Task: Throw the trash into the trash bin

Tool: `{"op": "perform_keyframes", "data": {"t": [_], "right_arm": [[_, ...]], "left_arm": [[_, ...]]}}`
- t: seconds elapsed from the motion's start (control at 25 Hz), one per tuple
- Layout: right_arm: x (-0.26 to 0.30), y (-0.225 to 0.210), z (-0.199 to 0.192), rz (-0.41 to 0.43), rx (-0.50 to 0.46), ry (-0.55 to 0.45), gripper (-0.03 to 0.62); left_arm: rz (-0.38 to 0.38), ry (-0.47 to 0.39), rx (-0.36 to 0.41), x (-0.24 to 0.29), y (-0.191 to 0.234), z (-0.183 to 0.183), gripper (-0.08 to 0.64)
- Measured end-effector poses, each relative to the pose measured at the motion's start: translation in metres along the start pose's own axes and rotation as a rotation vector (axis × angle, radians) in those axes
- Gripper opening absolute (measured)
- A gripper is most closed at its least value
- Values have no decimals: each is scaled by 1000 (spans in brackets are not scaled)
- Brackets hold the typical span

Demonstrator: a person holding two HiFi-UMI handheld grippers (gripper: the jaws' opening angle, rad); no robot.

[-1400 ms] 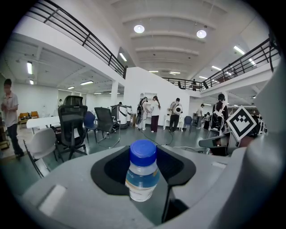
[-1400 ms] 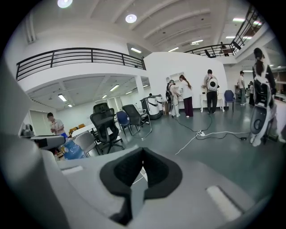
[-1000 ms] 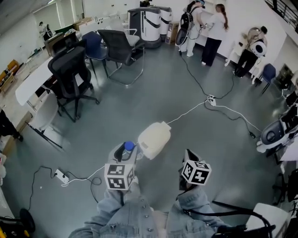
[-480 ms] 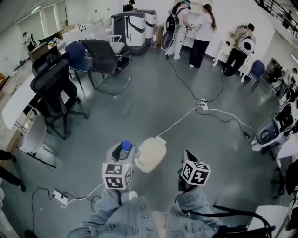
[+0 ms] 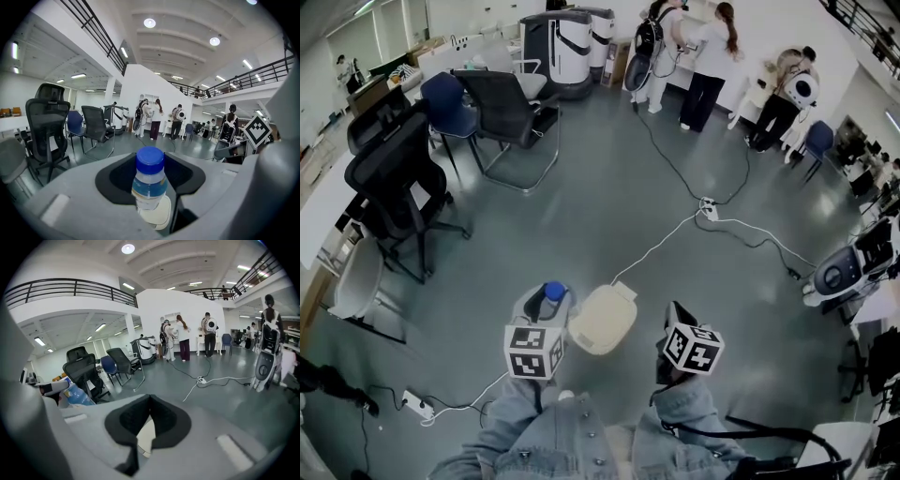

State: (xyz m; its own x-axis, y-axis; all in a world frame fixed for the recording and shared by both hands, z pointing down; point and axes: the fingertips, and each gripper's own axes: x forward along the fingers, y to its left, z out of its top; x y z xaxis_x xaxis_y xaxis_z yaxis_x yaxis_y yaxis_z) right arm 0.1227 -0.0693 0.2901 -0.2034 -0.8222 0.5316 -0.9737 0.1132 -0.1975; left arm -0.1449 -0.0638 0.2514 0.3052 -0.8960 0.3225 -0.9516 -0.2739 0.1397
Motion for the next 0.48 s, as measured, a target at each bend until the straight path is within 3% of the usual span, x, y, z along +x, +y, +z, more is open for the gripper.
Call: {"op": "perform_keyframes", "data": {"t": [0.28, 0.48], "right_arm": [[28, -19, -5, -6, 14, 51, 3], [49, -36, 2, 32, 2, 75, 3]], "left_arm": [[28, 37, -19, 32, 9, -7, 193], [91, 55, -31, 44, 3, -10, 194]]}}
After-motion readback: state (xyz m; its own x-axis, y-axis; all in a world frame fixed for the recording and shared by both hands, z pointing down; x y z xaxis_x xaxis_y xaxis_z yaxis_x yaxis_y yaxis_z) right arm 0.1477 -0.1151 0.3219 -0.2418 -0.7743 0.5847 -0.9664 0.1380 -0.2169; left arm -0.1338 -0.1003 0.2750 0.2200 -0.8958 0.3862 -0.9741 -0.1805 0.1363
